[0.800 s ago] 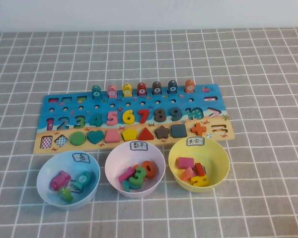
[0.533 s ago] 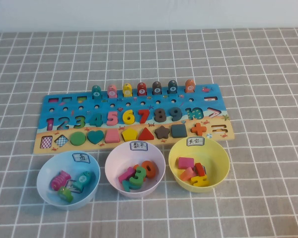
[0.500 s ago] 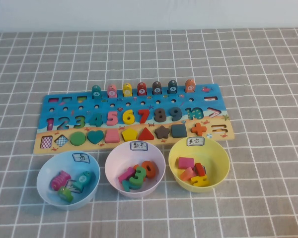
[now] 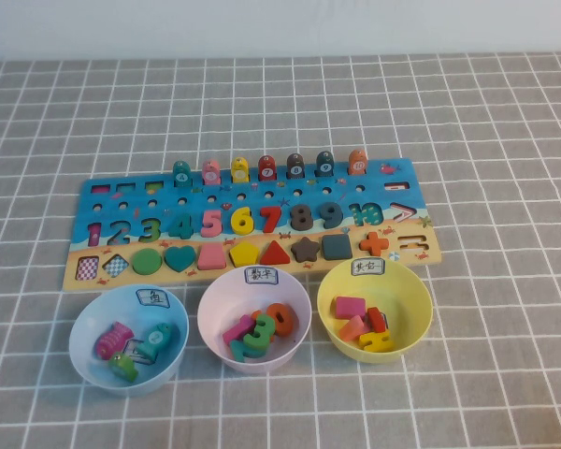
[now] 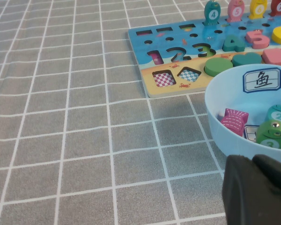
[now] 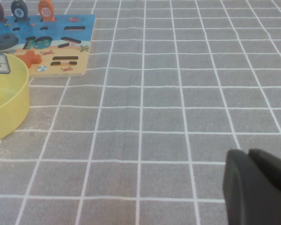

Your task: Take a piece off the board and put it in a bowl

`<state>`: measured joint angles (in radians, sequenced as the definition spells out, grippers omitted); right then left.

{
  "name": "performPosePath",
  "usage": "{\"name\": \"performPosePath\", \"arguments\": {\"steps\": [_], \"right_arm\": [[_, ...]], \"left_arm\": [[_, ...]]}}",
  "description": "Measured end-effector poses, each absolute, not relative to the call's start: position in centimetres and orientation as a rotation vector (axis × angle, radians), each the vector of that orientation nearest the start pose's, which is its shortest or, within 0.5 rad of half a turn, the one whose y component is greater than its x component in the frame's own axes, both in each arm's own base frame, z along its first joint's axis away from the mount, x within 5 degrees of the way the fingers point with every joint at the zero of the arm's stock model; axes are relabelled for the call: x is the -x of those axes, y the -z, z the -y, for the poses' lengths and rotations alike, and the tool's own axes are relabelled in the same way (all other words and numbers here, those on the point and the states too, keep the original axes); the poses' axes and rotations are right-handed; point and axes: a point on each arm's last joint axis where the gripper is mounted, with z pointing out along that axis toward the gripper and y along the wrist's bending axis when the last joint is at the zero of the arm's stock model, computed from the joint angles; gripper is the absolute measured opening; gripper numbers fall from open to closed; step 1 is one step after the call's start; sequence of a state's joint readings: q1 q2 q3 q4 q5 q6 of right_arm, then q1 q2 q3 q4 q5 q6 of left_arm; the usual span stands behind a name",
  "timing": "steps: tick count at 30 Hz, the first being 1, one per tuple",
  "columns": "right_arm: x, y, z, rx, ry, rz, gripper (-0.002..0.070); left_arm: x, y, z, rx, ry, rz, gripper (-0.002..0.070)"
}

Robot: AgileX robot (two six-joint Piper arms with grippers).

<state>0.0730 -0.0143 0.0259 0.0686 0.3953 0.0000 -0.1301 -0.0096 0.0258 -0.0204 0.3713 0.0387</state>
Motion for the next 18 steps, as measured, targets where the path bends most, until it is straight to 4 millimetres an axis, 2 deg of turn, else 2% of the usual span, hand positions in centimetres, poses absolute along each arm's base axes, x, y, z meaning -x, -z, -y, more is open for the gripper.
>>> {"name": "performPosePath", "arguments": {"steps": [18], "right_arm": [[-5.15, -16.98, -0.62, 0.027, -0.118, -1.891, -0.0017]], "left_arm": [[-5.24, -17.21, 0.69, -0.157, 0.063, -1.859, -0.0003]]}}
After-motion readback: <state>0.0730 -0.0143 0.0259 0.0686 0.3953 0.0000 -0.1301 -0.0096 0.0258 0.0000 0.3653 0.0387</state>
